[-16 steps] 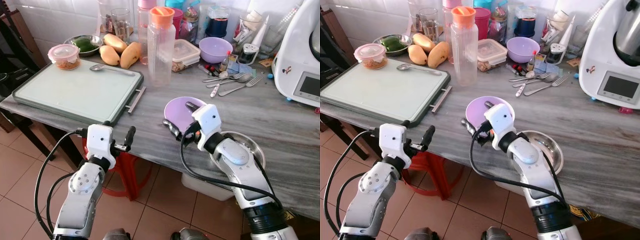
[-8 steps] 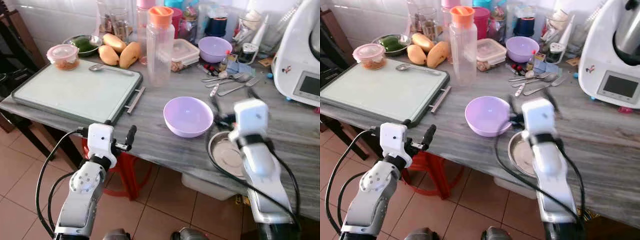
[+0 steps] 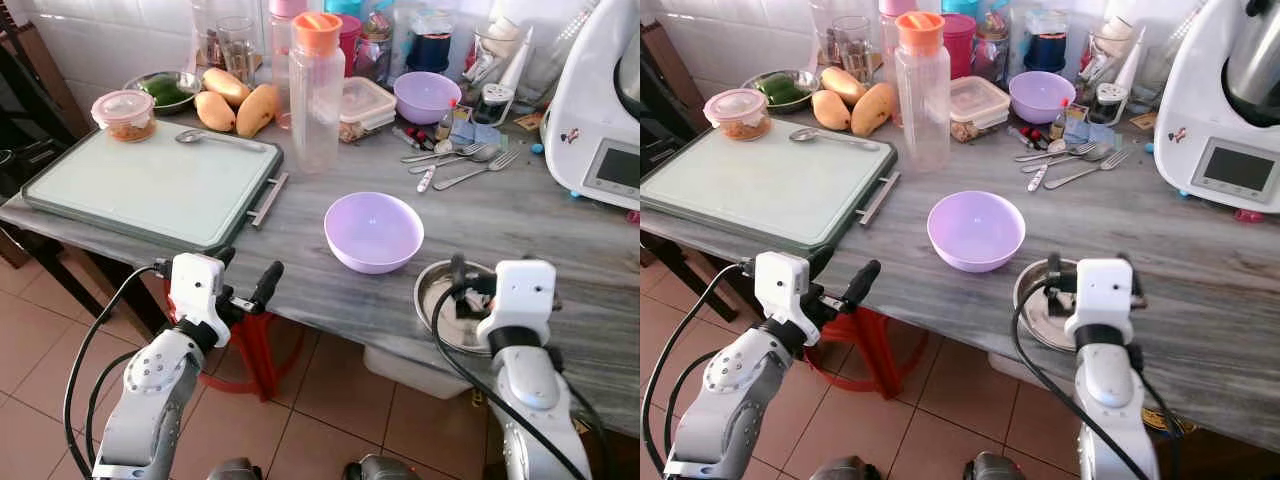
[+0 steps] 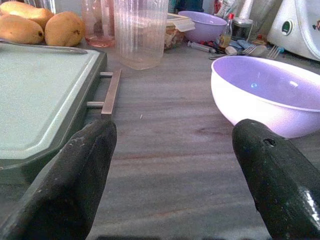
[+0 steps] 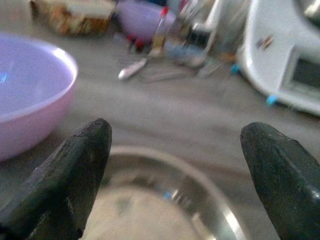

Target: Setting the table

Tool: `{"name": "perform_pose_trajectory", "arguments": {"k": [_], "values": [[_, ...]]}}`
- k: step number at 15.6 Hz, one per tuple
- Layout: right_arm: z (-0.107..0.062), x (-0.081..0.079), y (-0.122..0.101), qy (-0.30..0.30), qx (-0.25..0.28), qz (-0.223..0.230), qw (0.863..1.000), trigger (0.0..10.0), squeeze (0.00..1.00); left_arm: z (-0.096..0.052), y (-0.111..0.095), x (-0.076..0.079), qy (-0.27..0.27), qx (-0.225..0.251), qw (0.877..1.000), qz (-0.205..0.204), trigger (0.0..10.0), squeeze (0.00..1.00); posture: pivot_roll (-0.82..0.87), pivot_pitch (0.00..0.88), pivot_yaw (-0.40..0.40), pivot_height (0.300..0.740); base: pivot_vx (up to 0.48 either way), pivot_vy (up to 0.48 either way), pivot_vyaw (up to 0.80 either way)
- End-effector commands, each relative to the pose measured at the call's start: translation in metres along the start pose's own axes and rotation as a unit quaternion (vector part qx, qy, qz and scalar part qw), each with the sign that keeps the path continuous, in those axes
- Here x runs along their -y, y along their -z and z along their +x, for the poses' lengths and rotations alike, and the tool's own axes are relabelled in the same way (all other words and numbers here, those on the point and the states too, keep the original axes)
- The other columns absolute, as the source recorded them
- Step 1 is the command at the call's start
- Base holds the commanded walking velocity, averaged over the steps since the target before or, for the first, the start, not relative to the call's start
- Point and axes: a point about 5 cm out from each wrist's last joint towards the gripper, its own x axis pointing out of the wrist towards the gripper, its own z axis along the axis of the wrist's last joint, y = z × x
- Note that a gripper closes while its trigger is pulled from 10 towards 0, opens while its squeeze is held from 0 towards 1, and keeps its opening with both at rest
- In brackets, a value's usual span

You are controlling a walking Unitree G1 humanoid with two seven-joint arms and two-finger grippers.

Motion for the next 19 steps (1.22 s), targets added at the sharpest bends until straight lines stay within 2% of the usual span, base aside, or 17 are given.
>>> {"name": "perform_pose_trajectory", "arguments": {"k": [1, 2, 3, 10, 19], "values": [[-0.001, 0.000, -0.002, -0.008, -0.003, -0.001, 1.000, 10.0, 0.59, -0.001, -0.003, 0.000, 0.006, 0.001, 1.000, 0.004, 10.0, 0.00, 0.00, 0.002, 0.006, 0.740, 0.000, 0.000, 0.00], [-0.001, -0.004, 0.006, -0.020, -0.038, 0.024, 0.999, 10.0, 0.58, -0.001, -0.003, 0.000, 0.007, 0.001, 1.000, 0.003, 10.0, 0.00, 0.00, 0.006, 0.003, 0.740, 0.000, 0.000, 0.00], [-0.002, -0.005, 0.010, -0.023, -0.051, 0.027, 0.998, 10.0, 0.58, -0.002, -0.003, 0.001, 0.010, 0.001, 1.000, 0.001, 10.0, 0.00, 0.00, 0.009, 0.003, 0.740, 0.000, 0.000, 0.00], [0.004, -0.011, 0.015, -0.059, -0.109, 0.067, 0.990, 10.0, 0.55, -0.006, -0.002, 0.005, 0.016, -0.008, 1.000, -0.002, 10.0, 0.00, 0.01, 0.033, 0.001, 0.740, 0.000, 0.000, 0.00], [0.005, -0.019, 0.020, -0.082, -0.146, 0.091, 0.982, 10.0, 0.51, -0.007, -0.002, 0.006, 0.012, -0.014, 1.000, 0.002, 10.0, 0.00, 0.02, 0.041, 0.000, 0.740, 0.000, 0.000, 0.00]]}}
